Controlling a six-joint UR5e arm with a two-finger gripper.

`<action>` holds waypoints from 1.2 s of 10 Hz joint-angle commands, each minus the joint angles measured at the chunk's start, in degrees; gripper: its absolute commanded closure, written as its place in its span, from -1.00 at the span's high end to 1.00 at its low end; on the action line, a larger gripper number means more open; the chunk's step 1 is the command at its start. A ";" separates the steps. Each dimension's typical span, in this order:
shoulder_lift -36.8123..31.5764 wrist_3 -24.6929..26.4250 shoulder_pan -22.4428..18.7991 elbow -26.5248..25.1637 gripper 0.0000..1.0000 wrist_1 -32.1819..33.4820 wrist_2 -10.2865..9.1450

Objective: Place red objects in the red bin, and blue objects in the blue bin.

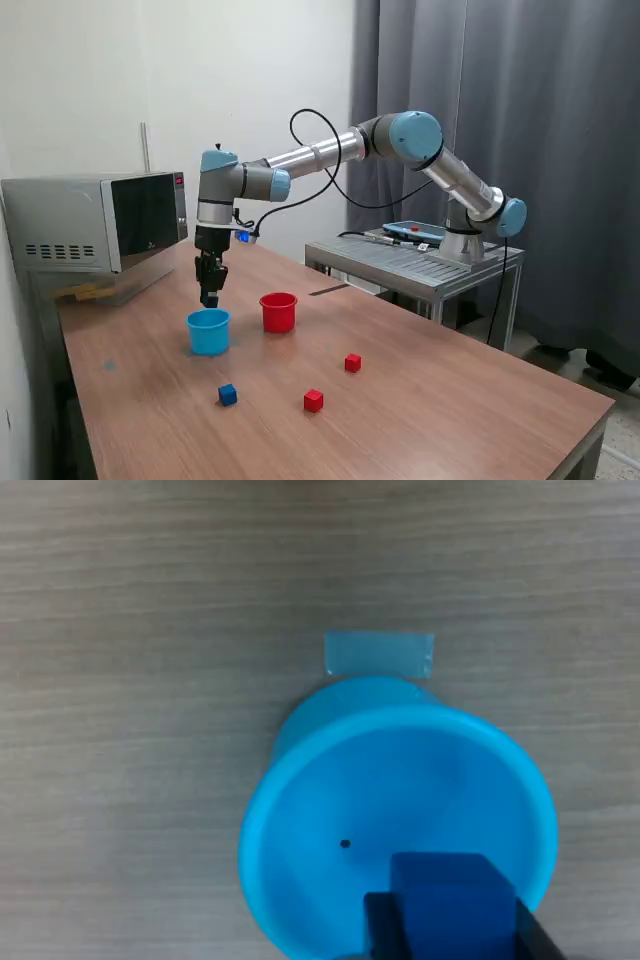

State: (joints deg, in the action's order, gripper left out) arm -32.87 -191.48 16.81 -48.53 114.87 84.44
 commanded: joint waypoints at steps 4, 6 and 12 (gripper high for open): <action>-0.09 -0.04 -0.11 -0.25 -1.00 0.00 -0.68; -0.09 -0.04 -0.11 -0.25 -1.00 0.00 -0.68; -0.09 0.49 -0.72 -0.87 -1.00 0.00 -0.68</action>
State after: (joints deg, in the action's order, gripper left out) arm -32.96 -191.09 16.29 -49.25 114.87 83.76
